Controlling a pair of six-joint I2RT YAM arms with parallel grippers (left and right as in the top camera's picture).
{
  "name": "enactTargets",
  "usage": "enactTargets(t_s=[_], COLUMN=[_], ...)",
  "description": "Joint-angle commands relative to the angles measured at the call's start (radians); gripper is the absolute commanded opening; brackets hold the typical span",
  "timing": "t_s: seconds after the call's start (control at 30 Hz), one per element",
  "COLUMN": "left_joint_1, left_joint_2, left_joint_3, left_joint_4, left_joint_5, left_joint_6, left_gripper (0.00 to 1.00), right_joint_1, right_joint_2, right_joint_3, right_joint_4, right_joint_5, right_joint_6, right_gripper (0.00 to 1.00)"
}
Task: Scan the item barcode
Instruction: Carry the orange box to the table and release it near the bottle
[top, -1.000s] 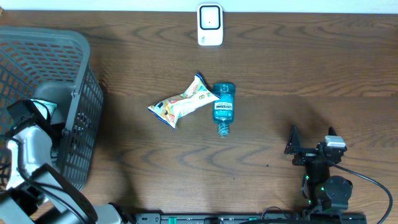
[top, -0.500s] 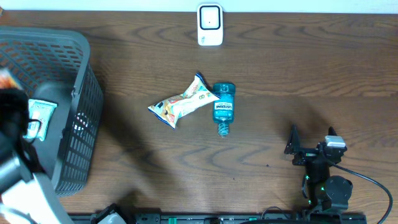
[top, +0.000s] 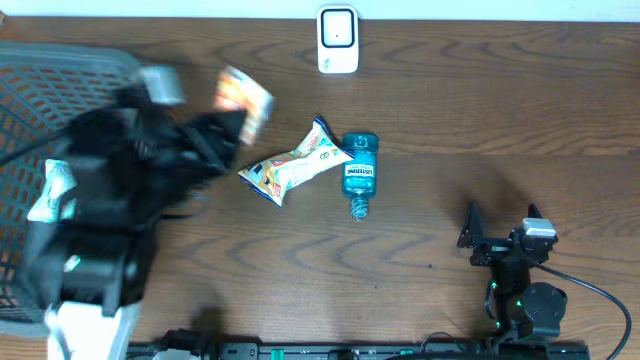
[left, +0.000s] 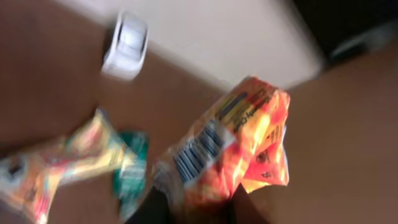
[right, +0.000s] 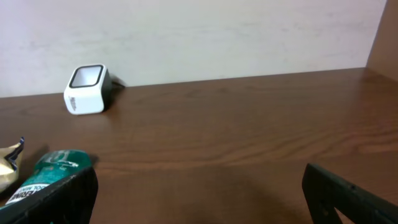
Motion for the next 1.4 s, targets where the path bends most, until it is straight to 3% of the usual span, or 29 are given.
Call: enactTargets(t_s=[0.0,0.2,0.5,0.73,0.87,0.9,1.1,1.37], left_joint_1=[-0.16,-0.316,-0.409,-0.416,-0.416,-0.416,-0.416,-0.374], left_joint_2=[0.09,0.298,0.64,0.79,0.818,0.817,0.763,0.498], left_joint_3=[-0.003,-0.008,-0.009,-0.009,-0.009,-0.009,0.005,0.02], left_joint_4=[-0.14,-0.354,-0.248,-0.22,-0.215,-0.213,-0.227,-0.276], left_joint_5=[-0.22,-0.471,-0.335,-0.375,-0.45,-0.451,-0.45,-0.454], left_joint_6=[0.136,0.135,0.107,0.054,0.024,0.018,0.01,0.041], left_gripper=[0.07,0.08,0.07,0.08,0.91,0.97,0.98,0.98], right_joint_1=[0.002,0.002,0.002,0.002,0.002,0.002,0.002,0.002], right_joint_2=[-0.002,-0.002,-0.002,-0.002,-0.002,-0.002,-0.002,-0.002], right_joint_3=[-0.002,-0.002,-0.002,-0.002,-0.002,-0.002,-0.002,-0.002], right_joint_4=[-0.003,-0.003,-0.003,-0.003,-0.003,-0.003,-0.003,-0.003], right_joint_5=[-0.001,-0.001,-0.001,-0.001,-0.001,-0.001,-0.001,-0.001], right_joint_6=[0.005,0.005,0.005,0.005,0.005,0.005,0.005,0.005], right_gripper=[0.99,0.99,0.99,0.99,0.99,0.99,0.99,0.99])
